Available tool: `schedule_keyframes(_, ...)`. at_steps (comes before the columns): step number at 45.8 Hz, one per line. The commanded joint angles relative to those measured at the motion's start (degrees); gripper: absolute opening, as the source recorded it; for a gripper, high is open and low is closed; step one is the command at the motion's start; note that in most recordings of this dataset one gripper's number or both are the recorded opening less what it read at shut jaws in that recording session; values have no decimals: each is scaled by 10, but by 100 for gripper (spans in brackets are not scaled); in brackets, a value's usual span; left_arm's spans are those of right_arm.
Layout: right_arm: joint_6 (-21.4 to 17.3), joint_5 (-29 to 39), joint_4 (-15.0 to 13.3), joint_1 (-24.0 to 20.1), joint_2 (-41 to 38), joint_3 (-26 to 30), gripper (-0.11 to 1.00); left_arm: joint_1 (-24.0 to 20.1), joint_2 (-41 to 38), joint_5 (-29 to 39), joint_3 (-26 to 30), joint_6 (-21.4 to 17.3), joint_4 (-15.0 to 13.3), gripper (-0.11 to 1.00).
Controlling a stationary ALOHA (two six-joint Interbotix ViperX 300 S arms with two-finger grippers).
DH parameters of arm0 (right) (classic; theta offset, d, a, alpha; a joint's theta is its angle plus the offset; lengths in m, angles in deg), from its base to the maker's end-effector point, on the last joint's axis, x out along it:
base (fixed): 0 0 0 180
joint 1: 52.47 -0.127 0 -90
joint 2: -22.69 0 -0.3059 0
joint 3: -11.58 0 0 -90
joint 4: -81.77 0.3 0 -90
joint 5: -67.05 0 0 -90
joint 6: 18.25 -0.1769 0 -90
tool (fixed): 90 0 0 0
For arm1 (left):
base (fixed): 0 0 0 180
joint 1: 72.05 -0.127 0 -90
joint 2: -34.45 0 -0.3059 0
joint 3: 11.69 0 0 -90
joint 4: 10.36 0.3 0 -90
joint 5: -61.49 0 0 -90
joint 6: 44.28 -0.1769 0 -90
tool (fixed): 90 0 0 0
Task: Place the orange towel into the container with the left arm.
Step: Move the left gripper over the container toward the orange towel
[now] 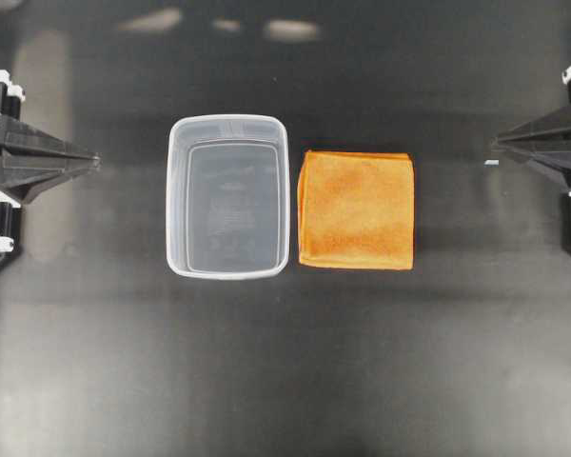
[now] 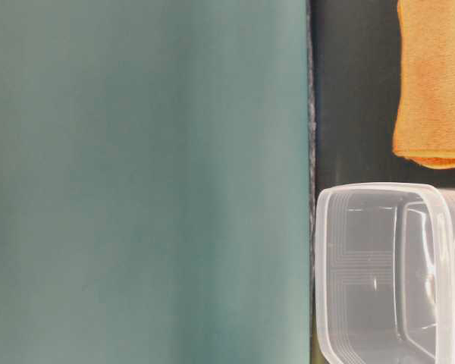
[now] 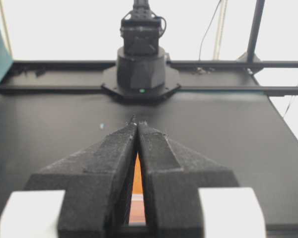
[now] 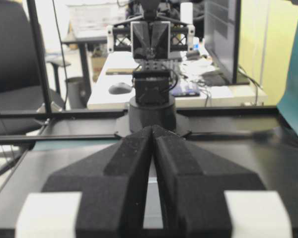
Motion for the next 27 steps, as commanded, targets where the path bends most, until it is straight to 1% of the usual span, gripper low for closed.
schedule_keyframes(1, -1, -4, 3, 0, -7, 4, 1, 0, -32, 37, 25, 14, 23, 6)
schedule_keyframes(4, -2, -4, 5, 0, -8, -1, 2, 4, -55, 77, 49, 24, 23, 4)
schedule_keyframes(6, -4, -4, 6, 0, -8, -1, 0, 5, -69, 100, 65, 27, 23, 0)
schedule_keyframes(9, -8, -2, 6, 1, -9, -3, 0, 8, -91, 136, 93, 30, 23, 0)
schedule_keyframes(14, -17, 5, 6, 1, -8, -4, 0, 9, -132, 207, 148, 24, 23, 0)
schedule_keyframes(22, -18, 18, 6, 3, -8, -3, 1, 10, -213, 305, 233, 22, 23, 0)
schedule_keyframes(25, -18, 19, 6, 4, -8, -3, 3, 10, -242, 331, 258, 22, 24, 0)
schedule_keyframes(27, -19, 20, 6, 4, -7, -4, 8, 9, -267, 349, 276, 22, 24, 1)
